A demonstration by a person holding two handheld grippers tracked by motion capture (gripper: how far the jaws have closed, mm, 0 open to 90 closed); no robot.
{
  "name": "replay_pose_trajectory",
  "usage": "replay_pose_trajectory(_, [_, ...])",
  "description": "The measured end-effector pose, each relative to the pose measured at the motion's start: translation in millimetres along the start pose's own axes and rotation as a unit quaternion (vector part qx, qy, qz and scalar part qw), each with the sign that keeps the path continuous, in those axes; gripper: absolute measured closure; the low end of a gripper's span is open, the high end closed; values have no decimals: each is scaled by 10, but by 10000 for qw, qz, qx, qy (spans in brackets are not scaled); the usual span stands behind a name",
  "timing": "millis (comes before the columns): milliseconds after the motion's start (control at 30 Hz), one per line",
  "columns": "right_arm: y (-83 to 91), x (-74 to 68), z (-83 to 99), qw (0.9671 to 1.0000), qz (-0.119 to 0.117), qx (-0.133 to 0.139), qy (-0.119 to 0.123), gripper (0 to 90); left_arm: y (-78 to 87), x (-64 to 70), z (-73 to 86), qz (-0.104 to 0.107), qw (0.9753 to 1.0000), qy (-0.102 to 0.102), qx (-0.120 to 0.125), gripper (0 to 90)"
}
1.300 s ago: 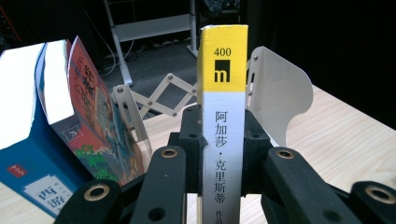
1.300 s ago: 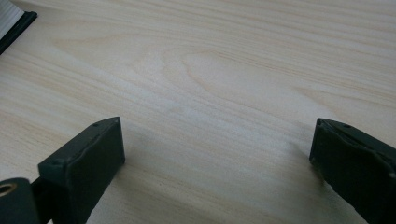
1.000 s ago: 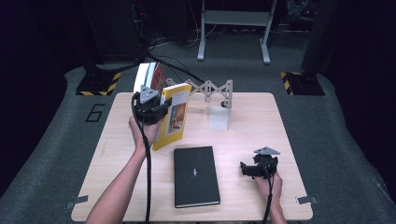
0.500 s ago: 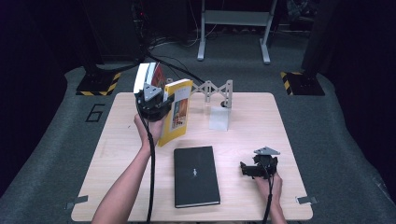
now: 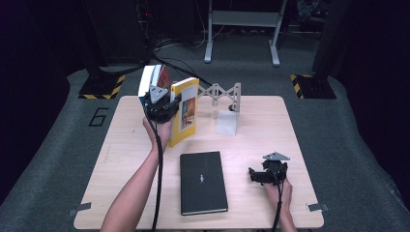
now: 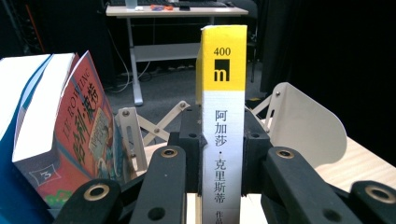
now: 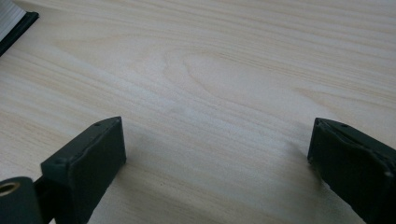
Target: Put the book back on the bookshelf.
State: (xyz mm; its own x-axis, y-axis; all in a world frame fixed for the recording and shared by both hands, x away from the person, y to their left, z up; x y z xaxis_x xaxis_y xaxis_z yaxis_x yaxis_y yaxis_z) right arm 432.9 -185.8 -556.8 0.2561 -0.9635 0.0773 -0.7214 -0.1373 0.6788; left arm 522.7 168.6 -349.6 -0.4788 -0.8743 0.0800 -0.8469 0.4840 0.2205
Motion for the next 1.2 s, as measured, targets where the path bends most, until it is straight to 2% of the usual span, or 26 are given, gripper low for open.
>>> replay_pose_trajectory(233, [0,0,0,10000,2,-4,3,32,-86,-37,14,-90,9998,53,157,760])
replay_pose_trajectory(433, [0,0,0,10000,-5,2,1,33,-182,-87,38,-231,9989,74,393,760])
replay_pose_trajectory(600, [2,-1,0,10000,-7,-8,7,36,-272,-119,72,-319,9982,65,497,760])
replay_pose_trajectory(1067, [3,-6,0,10000,-12,1,-7,41,-630,-232,183,-546,9962,97,666,760])
replay_pose_trajectory(1200, [4,-6,0,10000,-14,0,-8,42,-727,-253,260,-577,9963,66,630,759])
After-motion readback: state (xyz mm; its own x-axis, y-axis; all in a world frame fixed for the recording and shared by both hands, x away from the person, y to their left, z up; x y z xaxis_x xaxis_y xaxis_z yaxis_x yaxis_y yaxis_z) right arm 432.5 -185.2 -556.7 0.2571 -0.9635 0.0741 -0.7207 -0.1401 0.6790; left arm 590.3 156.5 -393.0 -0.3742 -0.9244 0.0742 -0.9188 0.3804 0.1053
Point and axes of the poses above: each handheld gripper's, and its own axes: y roughly backward along the jaws, z roughly out of its underside, x roughly to its right, the point moved 4 cm from there along -y, roughly forward along the jaws, and after that the axes turned 7 degrees about z, right-handed, at the moved point
